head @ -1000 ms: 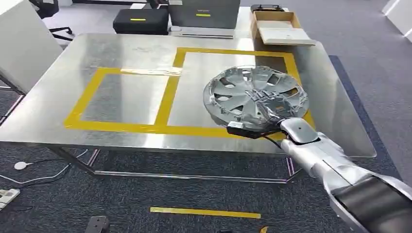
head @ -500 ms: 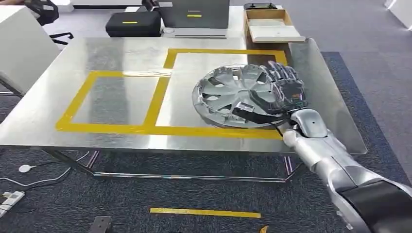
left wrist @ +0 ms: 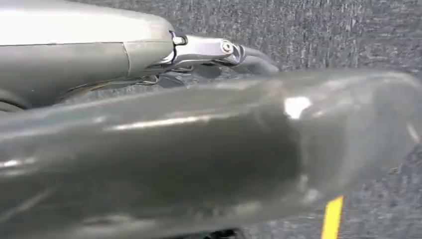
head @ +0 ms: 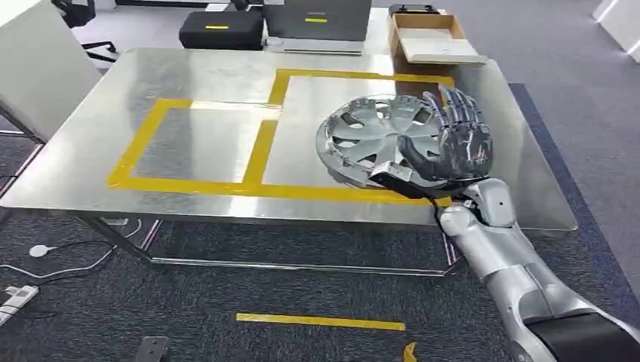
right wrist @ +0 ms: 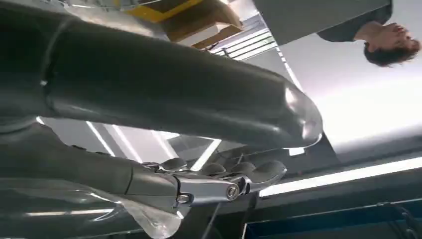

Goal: Take the parts from the cabinet and place them on the table.

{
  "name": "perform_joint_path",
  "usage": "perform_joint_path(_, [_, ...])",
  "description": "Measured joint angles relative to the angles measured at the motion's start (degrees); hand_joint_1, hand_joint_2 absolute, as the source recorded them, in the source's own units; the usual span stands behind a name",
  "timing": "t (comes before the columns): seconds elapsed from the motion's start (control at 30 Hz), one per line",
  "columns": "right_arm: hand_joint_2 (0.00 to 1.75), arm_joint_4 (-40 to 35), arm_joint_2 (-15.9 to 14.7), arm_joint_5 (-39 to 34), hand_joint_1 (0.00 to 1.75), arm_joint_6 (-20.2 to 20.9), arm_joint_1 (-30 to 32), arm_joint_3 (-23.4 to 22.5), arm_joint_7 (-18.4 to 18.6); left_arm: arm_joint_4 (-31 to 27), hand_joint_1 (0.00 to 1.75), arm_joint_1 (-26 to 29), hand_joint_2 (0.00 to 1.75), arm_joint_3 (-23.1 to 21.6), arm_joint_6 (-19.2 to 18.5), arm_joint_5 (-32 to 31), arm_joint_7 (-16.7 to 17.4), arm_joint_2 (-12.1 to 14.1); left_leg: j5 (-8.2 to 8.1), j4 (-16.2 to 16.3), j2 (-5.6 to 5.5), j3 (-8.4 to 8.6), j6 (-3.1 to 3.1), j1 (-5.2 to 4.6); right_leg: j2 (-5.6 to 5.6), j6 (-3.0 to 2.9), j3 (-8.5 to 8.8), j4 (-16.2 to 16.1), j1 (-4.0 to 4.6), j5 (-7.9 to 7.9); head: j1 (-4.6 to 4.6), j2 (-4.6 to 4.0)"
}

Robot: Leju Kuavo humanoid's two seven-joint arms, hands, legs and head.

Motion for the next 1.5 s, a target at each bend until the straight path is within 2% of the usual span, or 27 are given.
perform_joint_path(0.1, [0.00,-7.39,0.18,-6.43,0.00,-0.02,4.39,-1.99,-4.83,0.00,0.00,0.51,0.00,0.02,0.17,0.07,-0.59,0.02,1.06,0.16,-0.22,-1.45,-0.44,0.12,-0.07,-0.13,7.14,-8.96,-0.05,5.08,0.09,0.00])
perform_joint_path(0.13, [0.00,-10.10,0.61,-7.72,0.00,-0.02,5.98,-2.49,-6.09,0.00,0.00,0.63,0.00,0.02,0.17,0.07,-0.72,0.04,1.42,0.43,-0.25,-1.80,-0.85,0.07,-0.16,-0.24,11.27,-14.91,-0.13,5.64,0.07,0.00])
perform_joint_path(0.17, [0.00,-14.28,0.87,-9.66,0.00,-0.02,7.78,-3.08,-7.61,0.00,0.00,0.70,0.00,0.04,0.17,0.07,-0.90,0.07,1.70,0.54,-0.24,-2.26,-1.24,-0.24,-0.09,-0.40,14.28,-18.94,0.16,4.21,0.13,0.00])
perform_joint_path(0.27, [0.00,-22.30,1.71,-12.91,0.00,-0.02,13.41,-3.95,-10.06,0.00,0.00,0.69,0.00,0.11,0.17,0.09,-1.36,0.17,3.11,0.20,-0.17,-2.14,-2.24,-0.03,-0.04,-1.12,13.30,-18.91,0.53,4.53,0.02,0.00])
perform_joint_path(0.33, [0.00,-26.12,1.90,-14.75,0.00,0.00,16.30,-4.35,-11.47,0.00,0.00,0.96,0.00,0.24,0.17,0.15,-1.55,0.37,2.41,0.61,-0.22,-2.41,-2.82,0.09,-0.43,-2.35,12.74,-19.33,0.13,5.41,0.15,0.00])
perform_joint_path(0.37, [0.00,-29.22,2.49,-16.12,0.00,0.00,18.10,-4.61,-12.54,0.00,0.00,1.27,0.00,0.42,0.17,0.15,-1.57,0.37,-1.85,3.30,-0.19,-3.42,-3.11,0.11,-0.41,-3.20,12.30,-19.28,0.15,6.05,-0.20,0.00])
perform_joint_path(0.43, [0.00,-33.12,2.91,-17.36,0.00,0.04,20.91,-4.83,-14.02,0.00,0.00,1.29,0.00,0.61,0.19,0.20,-1.64,0.39,-8.64,12.18,-0.18,-5.30,-3.46,0.16,-0.35,-3.47,11.05,-19.15,0.29,7.27,-0.15,0.00])
perform_joint_path(0.5, [0.00,-36.39,3.10,-18.32,0.00,0.04,24.14,-5.00,-15.31,0.00,0.00,1.25,0.00,0.76,0.26,0.43,-1.64,0.35,-10.19,18.03,-0.18,-5.67,-3.50,0.17,-0.54,-3.49,9.93,-18.99,0.55,8.05,-0.13,0.00])
perform_joint_path(0.57, [0.00,-40.09,3.63,-19.58,0.00,0.04,27.53,-5.11,-16.96,0.00,0.00,1.49,0.00,1.07,0.35,0.65,-1.62,0.37,-7.01,15.12,-0.18,-2.09,-3.13,0.14,-0.65,-3.46,8.36,-18.61,0.75,8.86,-0.17,0.00])
perform_joint_path(0.63, [0.00,-43.02,4.26,-21.13,0.00,0.04,29.94,-5.46,-18.66,0.00,0.00,1.56,0.00,1.20,0.70,0.68,-1.55,0.37,-4.61,5.41,-0.23,4.86,-2.23,-0.06,-0.51,-3.30,7.32,-18.23,0.92,9.55,-0.17,0.00])
perform_joint_path(0.7, [0.00,-45.97,4.96,-21.87,0.00,0.04,32.70,-6.12,-19.49,0.00,0.00,1.49,0.00,1.42,0.92,0.66,-1.51,0.55,-6.53,-1.25,-0.33,8.83,-1.55,-0.42,-0.54,-2.80,6.92,-18.08,1.03,10.05,-0.06,0.00])
perform_joint_path(0.8, [0.00,-50.28,6.60,-19.95,0.00,0.04,37.81,-7.62,-19.80,0.00,0.00,1.98,0.00,1.71,1.38,0.57,-1.46,0.48,-5.49,-1.44,-0.34,8.13,-0.98,-0.95,-0.64,-1.62,6.77,-18.34,0.62,11.32,-0.09,0.00])
perform_joint_path(0.83, [0.00,-51.56,6.89,-19.90,0.00,0.04,39.65,-8.24,-19.82,0.00,0.00,2.06,0.00,1.84,1.57,0.55,-1.57,0.17,-4.59,-2.09,-0.09,7.86,-0.59,-0.41,-0.47,-1.30,6.42,-18.11,0.53,10.77,-0.22,0.00])
perform_joint_path(0.9, [0.00,-53.95,7.69,-21.19,0.00,0.04,42.93,-9.81,-19.82,0.00,0.00,2.00,0.00,2.23,2.12,0.68,-2.16,0.24,-3.41,-2.10,0.00,6.38,0.12,-0.42,-0.17,-0.89,4.22,-13.39,0.49,4.28,0.13,0.00])
perform_joint_path(0.97, [0.00,-55.47,8.64,-23.17,0.00,0.04,45.92,-11.46,-19.82,0.00,0.00,2.12,0.00,2.75,2.32,0.90,-2.67,0.02,-2.14,-2.04,0.00,4.64,0.15,-0.51,-0.11,-0.57,2.26,-4.67,0.42,-1.40,0.04,0.00])
perform_joint_path(1.0, [0.00,-55.91,9.31,-25.50,0.00,0.04,47.20,-12.45,-19.82,0.00,0.00,2.16,0.00,2.99,2.51,1.16,-2.80,-0.13,-1.46,-1.96,0.03,3.74,0.07,-0.53,-0.11,-0.44,1.85,-1.57,0.42,-2.01,0.13,0.00])
perform_joint_path(1.03, [0.00,-55.88,9.73,-28.51,0.00,0.11,48.79,-13.36,-19.82,0.00,0.00,2.19,0.00,3.36,2.73,1.38,-2.95,-0.39,-0.78,-1.94,0.06,2.76,0.00,-0.53,-0.12,-0.36,2.64,-0.68,0.40,-0.52,0.02,0.00])
perform_joint_path(1.1, [0.00,-55.47,10.14,-36.83,0.00,0.68,51.70,-15.75,-19.82,-0.02,0.00,2.20,0.00,4.35,2.93,2.51,-3.76,-1.20,0.42,-1.63,0.06,0.93,-0.23,-0.44,-0.13,-0.33,7.21,-5.33,0.32,4.42,0.11,0.00])
perform_joint_path(1.13, [0.00,-55.31,10.30,-38.38,0.00,0.77,52.54,-16.59,-19.82,-0.02,0.00,2.26,0.00,4.72,2.95,2.69,-3.91,-1.44,0.89,-1.39,0.05,0.15,-0.47,-0.41,-0.14,-0.34,10.45,-9.71,0.23,5.59,0.15,0.00])
perform_joint_path(1.2, [0.00,-55.23,10.64,-39.18,0.00,0.85,53.21,-17.44,-19.84,-0.13,0.00,2.44,0.00,5.33,3.04,3.06,-4.02,-1.84,1.70,-0.69,0.07,-0.91,-1.12,-0.77,-0.14,-0.54,18.46,-21.12,0.23,2.94,0.15,0.00])
perform_joint_path(1.23, [0.00,-55.16,10.69,-39.48,0.00,0.85,53.67,-17.79,-19.84,-0.15,0.00,2.40,0.00,5.49,3.06,3.08,-4.13,-1.99,2.55,-0.74,0.25,-0.73,-1.41,-0.78,0.03,-1.39,18.42,-21.80,0.28,2.62,-0.18,0.02])
perform_joint_path(1.27, [0.00,-55.12,10.75,-39.87,0.00,0.98,54.20,-18.26,-19.84,-0.22,0.00,2.34,0.00,5.70,3.10,3.14,-4.32,-2.07,2.96,-0.81,0.26,-0.66,-1.48,-0.74,0.09,-1.39,18.01,-21.85,0.37,2.78,0.19,0.00])
perform_joint_path(1.33, [0.00,-54.24,10.89,-40.56,0.00,1.64,55.13,-19.30,-19.84,-0.28,0.00,2.40,0.00,6.14,3.13,3.34,-4.61,-2.27,3.90,-0.99,0.15,-0.91,-2.24,-0.53,-0.13,-2.42,17.29,-21.40,0.59,3.36,0.24,0.00])
perform_joint_path(1.37, [0.00,-52.66,11.21,-40.62,0.00,2.74,55.16,-20.22,-19.84,-0.31,0.00,2.44,0.00,6.51,3.15,3.56,-4.68,-2.38,2.65,-0.53,0.13,-1.18,-2.55,-0.25,-0.34,-3.09,16.76,-21.42,0.45,3.97,0.22,0.00])
perform_joint_path(1.4, [0.00,-49.58,11.67,-40.34,0.00,4.66,55.17,-21.88,-19.62,-0.33,0.00,2.65,0.00,6.93,3.34,3.65,-4.65,-2.62,-1.24,1.52,0.12,-1.89,-2.73,-0.17,-0.44,-3.61,16.10,-21.39,0.56,4.64,0.07,0.00])
perform_joint_path(1.47, [0.00,-40.19,12.33,-39.33,0.00,10.09,54.16,-26.41,-19.67,-0.48,0.00,2.83,0.00,7.61,3.54,3.69,-4.50,-3.08,-8.52,9.70,0.12,-3.41,-2.78,-0.17,-0.50,-3.95,14.61,-21.34,0.79,5.99,0.00,0.00])
perform_joint_path(1.5, [0.00,-34.42,12.41,-39.18,0.00,12.47,53.51,-29.23,-19.69,-0.61,0.00,2.79,0.00,7.91,3.58,3.69,-4.48,-3.32,-10.53,14.09,0.11,-3.98,-2.79,-0.20,-0.56,-3.91,13.73,-21.21,0.96,6.65,0.04,0.00])
